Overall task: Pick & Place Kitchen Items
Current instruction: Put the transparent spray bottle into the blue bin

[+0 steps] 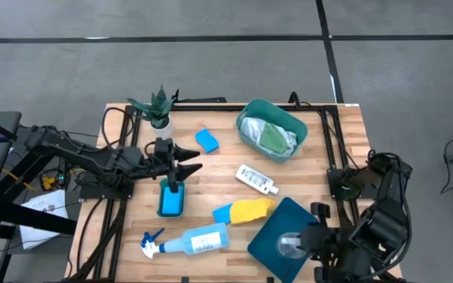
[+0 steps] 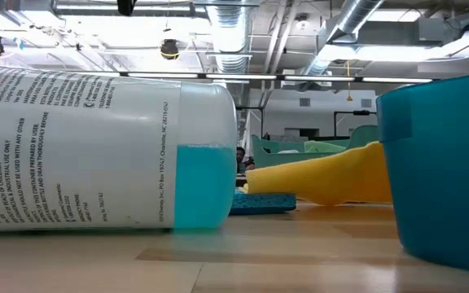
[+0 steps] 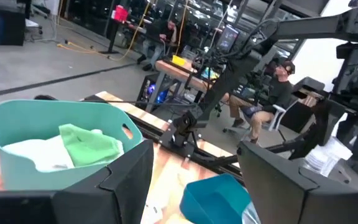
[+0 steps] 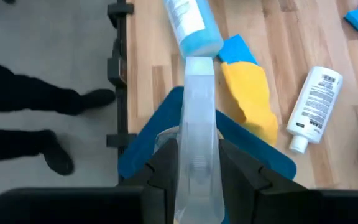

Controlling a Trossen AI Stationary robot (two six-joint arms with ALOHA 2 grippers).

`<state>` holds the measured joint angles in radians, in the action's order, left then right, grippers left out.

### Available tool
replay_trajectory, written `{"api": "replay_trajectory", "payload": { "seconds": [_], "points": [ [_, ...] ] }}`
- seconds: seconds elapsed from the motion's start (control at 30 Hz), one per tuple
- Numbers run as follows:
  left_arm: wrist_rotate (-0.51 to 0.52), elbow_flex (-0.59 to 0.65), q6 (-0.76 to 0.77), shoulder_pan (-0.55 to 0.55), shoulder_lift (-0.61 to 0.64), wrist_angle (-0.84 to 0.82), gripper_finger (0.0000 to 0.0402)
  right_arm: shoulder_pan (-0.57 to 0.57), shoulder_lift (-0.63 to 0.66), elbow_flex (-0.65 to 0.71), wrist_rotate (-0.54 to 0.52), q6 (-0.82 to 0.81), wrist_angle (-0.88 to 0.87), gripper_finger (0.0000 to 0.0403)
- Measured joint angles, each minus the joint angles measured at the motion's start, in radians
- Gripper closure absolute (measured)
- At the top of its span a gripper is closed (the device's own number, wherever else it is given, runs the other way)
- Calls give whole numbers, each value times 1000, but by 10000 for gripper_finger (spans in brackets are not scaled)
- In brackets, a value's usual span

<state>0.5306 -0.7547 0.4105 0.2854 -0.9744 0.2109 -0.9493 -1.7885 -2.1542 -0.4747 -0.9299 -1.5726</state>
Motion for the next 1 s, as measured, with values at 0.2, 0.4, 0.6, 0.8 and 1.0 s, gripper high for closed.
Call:
{"api": "replay_trajectory", "payload": {
  "seconds": [0.2,0.4,0.6,0.8,1.0],
  "points": [
    [0,0,22,2,-36,24,170,-16,1,31,-3,-14,6,321],
    [0,0,22,2,-51,44,170,-20,0,50,-25,-176,0,321],
    [0,0,25,2,-50,46,170,-25,1,49,-37,-351,3,321],
    [0,0,25,2,-50,45,170,-26,-59,49,-43,-443,2,321],
    [0,0,25,7,-50,45,170,-27,-102,50,-59,-550,2,321]
  ]
}}
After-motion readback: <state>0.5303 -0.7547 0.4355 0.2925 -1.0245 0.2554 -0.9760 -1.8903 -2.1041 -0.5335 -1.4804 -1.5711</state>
